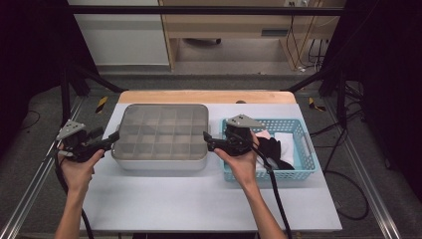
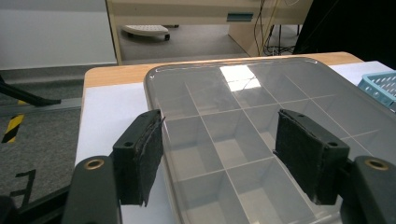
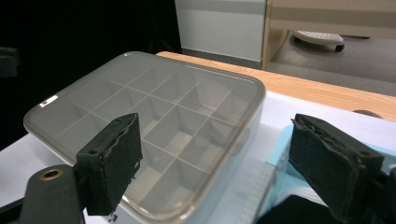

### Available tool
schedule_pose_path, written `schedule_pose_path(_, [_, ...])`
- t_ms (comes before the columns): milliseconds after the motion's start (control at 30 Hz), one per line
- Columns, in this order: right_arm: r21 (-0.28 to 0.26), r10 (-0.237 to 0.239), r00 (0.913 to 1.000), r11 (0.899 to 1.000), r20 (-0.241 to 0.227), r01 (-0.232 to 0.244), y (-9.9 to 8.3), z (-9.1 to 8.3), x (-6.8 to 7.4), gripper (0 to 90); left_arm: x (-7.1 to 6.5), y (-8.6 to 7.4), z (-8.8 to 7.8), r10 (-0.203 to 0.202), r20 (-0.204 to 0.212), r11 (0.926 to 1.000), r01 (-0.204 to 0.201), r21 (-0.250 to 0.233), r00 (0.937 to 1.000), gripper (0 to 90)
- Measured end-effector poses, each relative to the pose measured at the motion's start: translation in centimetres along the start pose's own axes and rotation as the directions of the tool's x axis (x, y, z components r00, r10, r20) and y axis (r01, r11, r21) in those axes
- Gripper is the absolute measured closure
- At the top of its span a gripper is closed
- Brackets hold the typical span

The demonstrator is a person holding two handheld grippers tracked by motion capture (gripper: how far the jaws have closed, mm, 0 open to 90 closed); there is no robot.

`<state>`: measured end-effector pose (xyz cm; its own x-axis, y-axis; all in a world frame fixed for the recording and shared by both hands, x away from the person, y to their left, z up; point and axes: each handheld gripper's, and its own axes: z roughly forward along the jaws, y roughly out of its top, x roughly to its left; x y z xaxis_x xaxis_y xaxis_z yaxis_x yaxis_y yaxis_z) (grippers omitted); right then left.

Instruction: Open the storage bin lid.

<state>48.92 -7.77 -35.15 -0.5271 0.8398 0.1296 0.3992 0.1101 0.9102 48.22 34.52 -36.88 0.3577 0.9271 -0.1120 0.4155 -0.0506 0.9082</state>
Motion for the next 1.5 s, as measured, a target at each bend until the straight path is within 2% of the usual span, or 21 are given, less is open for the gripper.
schedule_pose_path(267, [0.037, 0.020, 0.9997, 0.999, 0.016, -0.021, -0.1, 2.8, 0.1, 21.7, 0.3, 0.1, 1.8, -0.013, 0.006, 0.9997, 0.013, 0.022, 0.9999, 33.3])
schedule_pose_path(433, [0.060, 0.046, 0.9979, 0.997, 0.045, -0.049, -0.2, 4.4, -0.2, 24.4, 0.6, 0.6, 2.9, -0.008, -0.015, 0.9995, 0.008, 0.031, 0.9998, 35.0])
schedule_pose_path(600, [0.071, 0.049, 0.9969, 0.996, 0.061, -0.053, -0.1, 5.2, -0.3, 25.6, 0.8, 0.8, 3.5, -0.006, -0.037, 0.9994, 0.007, 0.035, 0.9993, 37.1])
schedule_pose_path(833, [0.096, 0.060, 0.9952, 0.993, 0.077, -0.067, 0.2, 6.8, 0.1, 31.1, 1.6, 0.7, 5.0, -0.016, -0.055, 0.9974, 0.020, 0.069, 0.9984, 37.4])
schedule_pose_path(1200, [0.141, 0.070, 0.9885, 0.986, 0.134, -0.089, -0.5, 9.2, 0.1, 29.0, 2.7, 0.0, 7.0, -0.041, -0.059, 0.9927, 0.048, 0.111, 0.9974, 36.7])
schedule_pose_path(1233, [0.156, 0.074, 0.9870, 0.983, 0.142, -0.096, -0.7, 9.7, 0.1, 28.3, 2.8, -0.1, 7.2, -0.049, -0.058, 0.9913, 0.055, 0.119, 0.9971, 36.7])
schedule_pose_path(1367, [0.166, 0.085, 0.9837, 0.980, 0.158, -0.111, -1.0, 10.3, 0.1, 27.5, 3.0, -0.3, 7.4, -0.038, -0.059, 0.9893, 0.046, 0.138, 0.9975, 36.6])
schedule_pose_path(1500, [0.183, 0.088, 0.9812, 0.976, 0.171, -0.120, -1.2, 10.6, 0.1, 26.0, 3.1, -0.4, 7.4, -0.047, -0.061, 0.9881, 0.056, 0.143, 0.9970, 36.5])
